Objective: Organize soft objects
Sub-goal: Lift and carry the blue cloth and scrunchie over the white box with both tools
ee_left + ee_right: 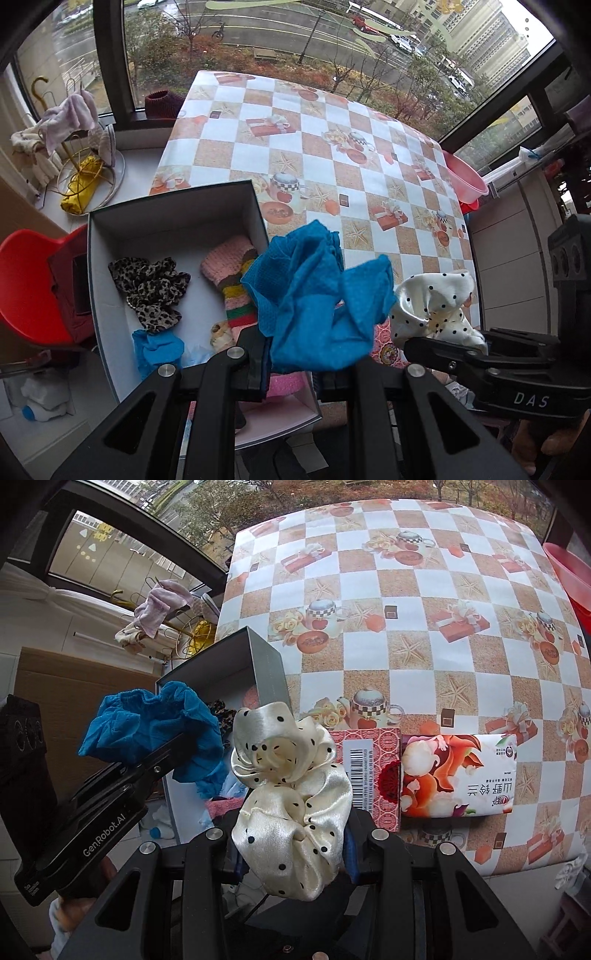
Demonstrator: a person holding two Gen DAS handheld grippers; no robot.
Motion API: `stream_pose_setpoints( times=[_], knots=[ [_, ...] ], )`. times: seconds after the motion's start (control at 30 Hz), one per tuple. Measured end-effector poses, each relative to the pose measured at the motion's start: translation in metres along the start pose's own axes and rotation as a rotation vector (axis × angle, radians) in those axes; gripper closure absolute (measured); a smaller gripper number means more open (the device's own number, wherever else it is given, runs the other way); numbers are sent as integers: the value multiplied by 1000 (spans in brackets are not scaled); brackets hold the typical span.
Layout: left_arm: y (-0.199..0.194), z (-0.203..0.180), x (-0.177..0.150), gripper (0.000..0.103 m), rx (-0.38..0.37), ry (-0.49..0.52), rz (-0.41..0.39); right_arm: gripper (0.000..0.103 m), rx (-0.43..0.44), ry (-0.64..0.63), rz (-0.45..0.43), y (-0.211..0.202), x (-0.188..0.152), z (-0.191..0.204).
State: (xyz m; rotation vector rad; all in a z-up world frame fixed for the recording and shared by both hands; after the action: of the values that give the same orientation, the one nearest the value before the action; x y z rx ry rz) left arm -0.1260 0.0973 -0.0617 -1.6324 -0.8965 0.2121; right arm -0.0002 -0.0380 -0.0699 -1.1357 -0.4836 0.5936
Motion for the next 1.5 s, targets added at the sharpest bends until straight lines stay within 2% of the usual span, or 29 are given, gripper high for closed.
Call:
stream_pose_setpoints(
  times=[0.37, 0.7, 1.07, 1.5],
  knots=[
    [-10, 56, -22, 85, 112, -106, -20, 63, -59, -192, 42, 25, -2, 58],
    [-13, 78, -34, 85, 155, -159, -20, 63, -79, -325, 77, 46, -3, 102],
    [-10, 89, -43, 85, 181, -189, -2, 63, -108, -401, 89, 61, -2, 122],
    [-5, 90, -43, 85, 186, -191, 16, 63, -104, -398, 100, 65, -2, 122]
  ],
)
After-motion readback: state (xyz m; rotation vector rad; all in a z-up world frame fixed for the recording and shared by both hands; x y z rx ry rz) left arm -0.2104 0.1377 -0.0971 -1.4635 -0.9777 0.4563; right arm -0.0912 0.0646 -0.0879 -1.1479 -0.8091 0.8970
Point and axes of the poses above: each gripper's, at about its wrist camera, not at the fingertips, and y roughly the way its jaws point, z to its left, x to its top, the point moved 3 cm from there along y, roughly the way its jaws point, and after that the axes turned 4 degrees about y, right-handed, at the moved point
